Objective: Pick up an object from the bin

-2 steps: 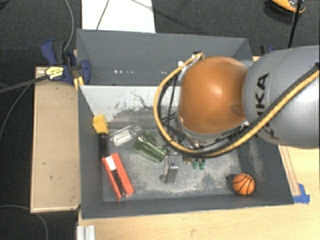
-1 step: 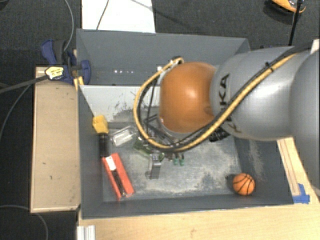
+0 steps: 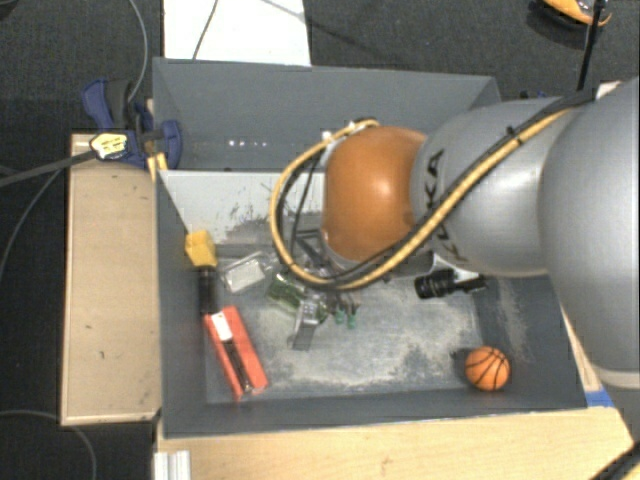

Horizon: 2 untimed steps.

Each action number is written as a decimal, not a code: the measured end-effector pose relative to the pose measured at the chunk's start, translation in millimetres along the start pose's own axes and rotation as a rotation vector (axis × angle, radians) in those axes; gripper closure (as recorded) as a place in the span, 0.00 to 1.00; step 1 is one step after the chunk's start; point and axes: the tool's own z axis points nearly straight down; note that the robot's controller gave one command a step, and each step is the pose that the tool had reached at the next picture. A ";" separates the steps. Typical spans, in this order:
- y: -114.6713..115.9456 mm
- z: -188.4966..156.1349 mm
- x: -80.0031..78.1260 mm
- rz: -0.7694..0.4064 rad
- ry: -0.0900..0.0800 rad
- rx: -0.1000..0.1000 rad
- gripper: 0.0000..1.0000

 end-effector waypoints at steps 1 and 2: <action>41.2 5.1 -20.3 0.090 -0.007 -0.003 0.00; 21.0 37.5 -34.0 -0.201 -0.006 -0.003 0.00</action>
Offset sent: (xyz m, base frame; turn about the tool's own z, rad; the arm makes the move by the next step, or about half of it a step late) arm 0.0484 -0.0294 -0.0836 0.0579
